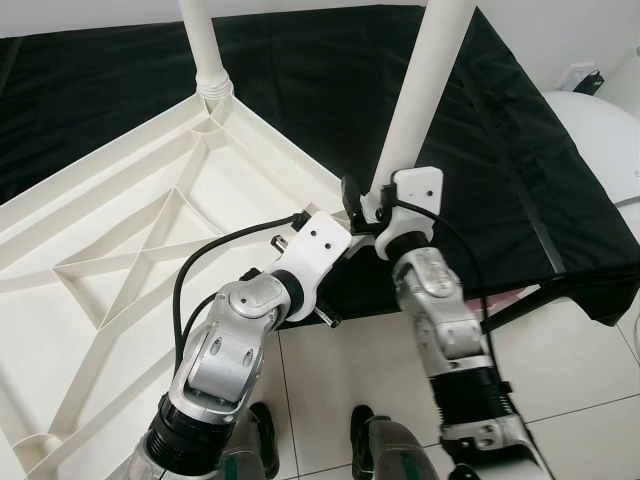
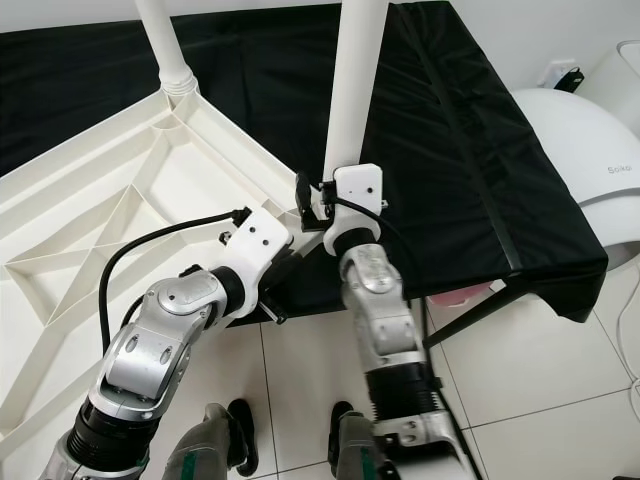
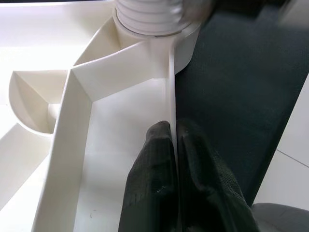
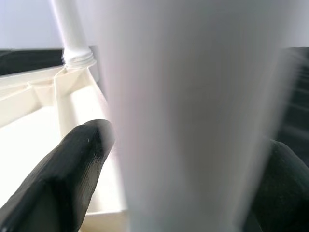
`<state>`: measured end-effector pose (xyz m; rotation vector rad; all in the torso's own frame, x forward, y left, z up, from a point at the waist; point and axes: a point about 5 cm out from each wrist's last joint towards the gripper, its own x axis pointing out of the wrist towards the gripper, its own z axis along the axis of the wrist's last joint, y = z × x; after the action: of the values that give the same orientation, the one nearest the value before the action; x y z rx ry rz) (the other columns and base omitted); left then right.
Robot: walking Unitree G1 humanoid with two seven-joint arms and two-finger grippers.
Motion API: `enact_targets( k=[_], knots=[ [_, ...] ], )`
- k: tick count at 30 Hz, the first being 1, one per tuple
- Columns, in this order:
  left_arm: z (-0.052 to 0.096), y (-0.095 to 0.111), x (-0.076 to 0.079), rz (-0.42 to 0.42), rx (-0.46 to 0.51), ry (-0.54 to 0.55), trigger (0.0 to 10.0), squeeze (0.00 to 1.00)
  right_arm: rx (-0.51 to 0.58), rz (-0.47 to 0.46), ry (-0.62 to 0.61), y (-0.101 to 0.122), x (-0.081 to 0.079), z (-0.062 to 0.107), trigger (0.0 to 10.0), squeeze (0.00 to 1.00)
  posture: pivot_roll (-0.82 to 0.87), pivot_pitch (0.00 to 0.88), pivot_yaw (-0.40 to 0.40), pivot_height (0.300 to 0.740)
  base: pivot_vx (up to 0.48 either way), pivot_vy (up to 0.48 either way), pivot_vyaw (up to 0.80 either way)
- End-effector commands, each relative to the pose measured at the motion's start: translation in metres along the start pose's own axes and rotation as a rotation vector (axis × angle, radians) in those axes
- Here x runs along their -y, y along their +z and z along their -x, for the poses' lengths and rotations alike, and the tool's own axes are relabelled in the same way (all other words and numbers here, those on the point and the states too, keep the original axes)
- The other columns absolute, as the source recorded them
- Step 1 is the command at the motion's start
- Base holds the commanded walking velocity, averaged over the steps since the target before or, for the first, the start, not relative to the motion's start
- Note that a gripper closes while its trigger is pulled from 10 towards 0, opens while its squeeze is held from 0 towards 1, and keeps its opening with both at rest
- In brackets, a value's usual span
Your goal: Building children table
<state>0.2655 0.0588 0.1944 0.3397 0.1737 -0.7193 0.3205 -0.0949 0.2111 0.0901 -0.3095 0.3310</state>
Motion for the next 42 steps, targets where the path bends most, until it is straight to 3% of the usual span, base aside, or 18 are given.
enact_targets(
  k=[1, 7, 19, 28, 42],
  knots=[
    [0.003, 0.017, -0.001, -0.035, 0.088, 0.079, 10.0, 0.00, -0.017, -0.017, 0.090, 0.002, 0.008, 0.006, 10.0, 0.00, -0.12, 0.210, -0.014, 0.740, 0.000, 0.000, 0.00],
    [0.003, 0.017, -0.002, -0.035, 0.090, 0.082, 10.0, 0.00, -0.034, 0.041, 0.279, 0.016, 0.030, 0.010, 10.0, 0.00, -0.12, 0.212, -0.013, 0.740, 0.000, 0.000, 0.00],
    [0.002, 0.018, -0.005, -0.035, 0.094, 0.089, 10.0, 0.00, -0.113, 0.070, 0.498, 0.017, 0.052, 0.006, 10.0, 0.00, -0.12, 0.212, -0.008, 0.740, 0.000, 0.000, 0.00],
    [0.002, 0.019, -0.006, -0.035, 0.093, 0.095, 10.0, 0.00, -0.190, 0.089, 0.647, 0.007, 0.061, -0.006, 10.0, 0.00, -0.11, 0.215, -0.007, 0.740, 0.000, 0.000, 0.00],
    [0.002, 0.021, -0.004, -0.036, 0.097, 0.085, 10.0, 0.00, -0.175, 0.075, 0.748, 0.008, 0.061, -0.026, 10.0, 0.00, -0.10, 0.221, -0.002, 0.740, 0.000, 0.000, 0.00]
  ],
)
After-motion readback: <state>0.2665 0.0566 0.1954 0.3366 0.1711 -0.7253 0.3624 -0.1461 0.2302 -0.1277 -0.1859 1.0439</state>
